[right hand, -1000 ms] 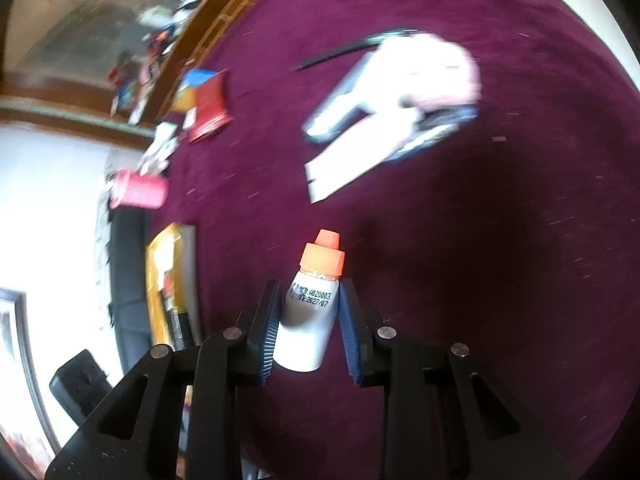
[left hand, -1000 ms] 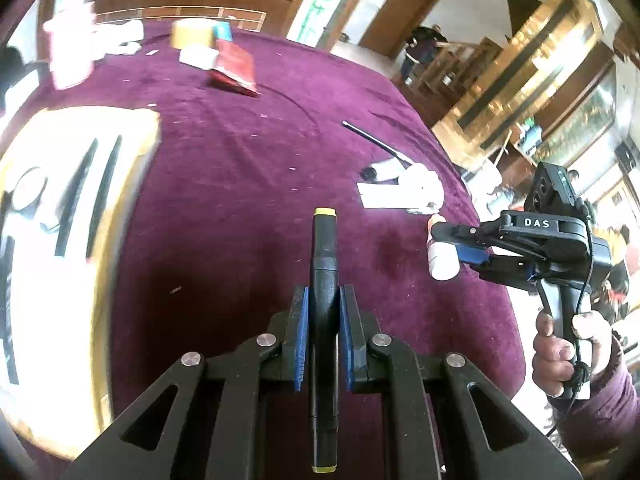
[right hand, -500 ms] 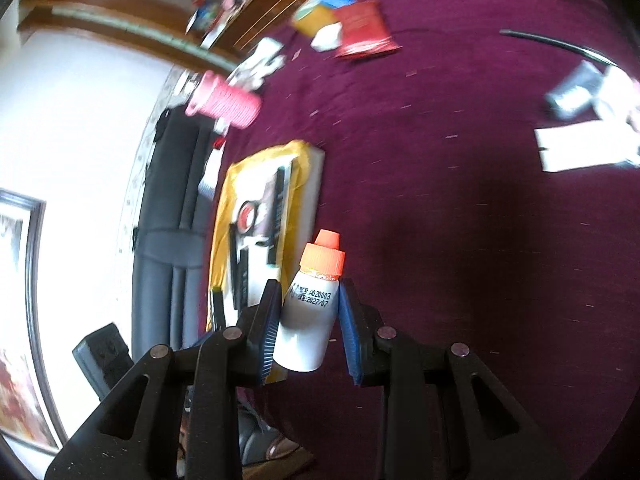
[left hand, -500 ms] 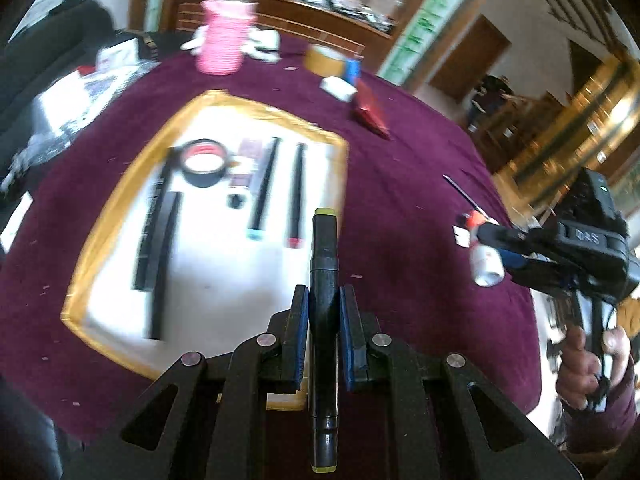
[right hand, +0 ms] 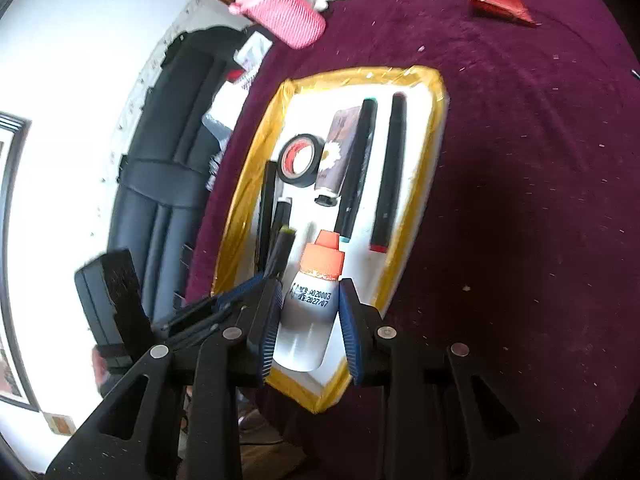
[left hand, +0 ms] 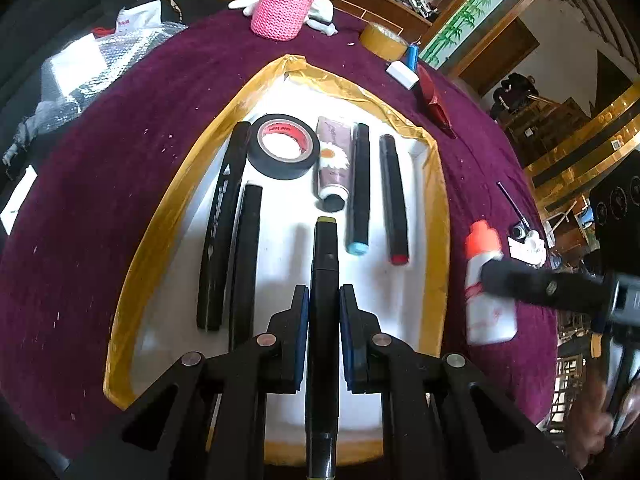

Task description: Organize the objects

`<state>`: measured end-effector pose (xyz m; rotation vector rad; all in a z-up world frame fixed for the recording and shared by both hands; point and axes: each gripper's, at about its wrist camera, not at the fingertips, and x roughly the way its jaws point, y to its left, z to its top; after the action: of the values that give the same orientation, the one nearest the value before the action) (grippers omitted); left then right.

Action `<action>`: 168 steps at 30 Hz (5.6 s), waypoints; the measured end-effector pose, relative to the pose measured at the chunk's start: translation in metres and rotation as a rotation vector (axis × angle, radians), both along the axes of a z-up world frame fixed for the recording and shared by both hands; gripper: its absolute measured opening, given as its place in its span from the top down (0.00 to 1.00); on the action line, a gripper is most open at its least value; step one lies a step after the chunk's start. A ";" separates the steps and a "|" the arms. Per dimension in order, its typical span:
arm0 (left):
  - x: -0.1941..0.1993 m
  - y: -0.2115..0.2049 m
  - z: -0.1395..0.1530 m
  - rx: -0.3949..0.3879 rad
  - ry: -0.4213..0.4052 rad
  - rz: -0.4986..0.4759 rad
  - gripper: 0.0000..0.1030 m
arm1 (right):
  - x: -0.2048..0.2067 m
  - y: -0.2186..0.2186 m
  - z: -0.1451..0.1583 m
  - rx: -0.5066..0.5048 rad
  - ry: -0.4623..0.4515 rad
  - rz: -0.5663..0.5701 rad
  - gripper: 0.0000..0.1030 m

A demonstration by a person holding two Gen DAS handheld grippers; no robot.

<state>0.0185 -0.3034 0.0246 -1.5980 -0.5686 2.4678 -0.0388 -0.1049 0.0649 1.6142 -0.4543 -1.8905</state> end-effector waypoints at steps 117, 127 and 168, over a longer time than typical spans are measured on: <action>0.001 0.290 0.104 -0.224 0.146 -0.164 0.46 | 0.052 0.266 0.109 0.671 0.618 -0.409 0.39; -0.007 0.297 0.098 -0.226 0.123 -0.184 0.46 | 0.043 0.269 0.102 0.676 0.596 -0.406 0.39; -0.084 0.442 -0.004 -0.429 0.198 -0.875 0.47 | 0.040 0.400 0.014 0.567 0.154 -0.658 0.39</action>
<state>-0.0657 0.1383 0.0203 -1.2737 0.6133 2.0547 0.0010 0.2949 0.0785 1.7766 -0.4411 -2.8150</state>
